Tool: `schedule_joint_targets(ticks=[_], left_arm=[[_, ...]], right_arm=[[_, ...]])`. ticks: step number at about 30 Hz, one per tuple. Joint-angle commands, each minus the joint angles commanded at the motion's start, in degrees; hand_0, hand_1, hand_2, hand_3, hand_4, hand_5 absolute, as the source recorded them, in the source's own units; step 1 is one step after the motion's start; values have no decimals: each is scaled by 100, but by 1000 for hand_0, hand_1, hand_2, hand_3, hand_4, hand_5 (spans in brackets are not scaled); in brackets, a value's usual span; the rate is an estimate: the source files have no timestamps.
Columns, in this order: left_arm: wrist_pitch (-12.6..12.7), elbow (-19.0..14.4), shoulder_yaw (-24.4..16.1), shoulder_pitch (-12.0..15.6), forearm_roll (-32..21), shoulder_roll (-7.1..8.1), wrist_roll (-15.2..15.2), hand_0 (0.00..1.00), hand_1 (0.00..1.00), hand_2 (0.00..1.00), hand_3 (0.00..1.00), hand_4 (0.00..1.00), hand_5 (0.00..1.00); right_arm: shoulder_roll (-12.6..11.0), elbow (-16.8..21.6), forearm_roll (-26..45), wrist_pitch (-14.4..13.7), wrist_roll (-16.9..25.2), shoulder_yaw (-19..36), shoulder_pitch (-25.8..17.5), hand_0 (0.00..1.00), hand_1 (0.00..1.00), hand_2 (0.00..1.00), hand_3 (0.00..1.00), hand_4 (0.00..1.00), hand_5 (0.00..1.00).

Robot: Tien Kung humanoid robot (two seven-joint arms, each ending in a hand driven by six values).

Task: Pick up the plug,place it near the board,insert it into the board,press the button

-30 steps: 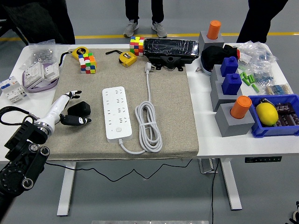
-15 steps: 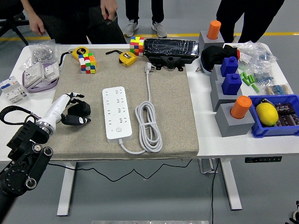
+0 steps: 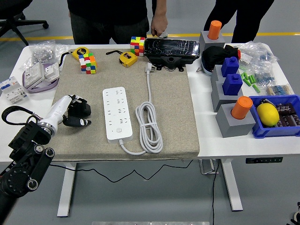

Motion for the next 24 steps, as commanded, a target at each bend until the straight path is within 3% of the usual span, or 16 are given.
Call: schedule_joint_targets(ticks=[2, 3, 20, 21, 24], left_arm=[[4, -7, 1, 1, 19, -3, 10, 637, 698, 634, 624, 998, 6], [3, -9, -1, 0, 24, -5, 12, 586, 653, 603, 581, 928, 2], [84, 15, -31, -67, 111, -26, 9, 519, 606, 592, 583, 844, 2], [87, 21, -33, -71, 122, -27, 12, 495, 593, 583, 581, 768, 2], [95, 28, -35, -74, 124, -30, 11, 495, 593, 583, 581, 768, 2]], right_arm=[[4, 0, 5, 0, 5, -2, 0, 784, 721, 720, 754, 998, 918], [5, 0, 5, 1, 5, -2, -1, 784, 721, 720, 753, 998, 917], [2, 0, 13, 10, 2, -7, 3, 784, 721, 720, 753, 998, 917], [2, 0, 14, 9, 2, -5, 4, 784, 721, 720, 753, 998, 917], [0, 0, 17, 7, 3, -5, 5, 784, 721, 720, 753, 998, 917]])
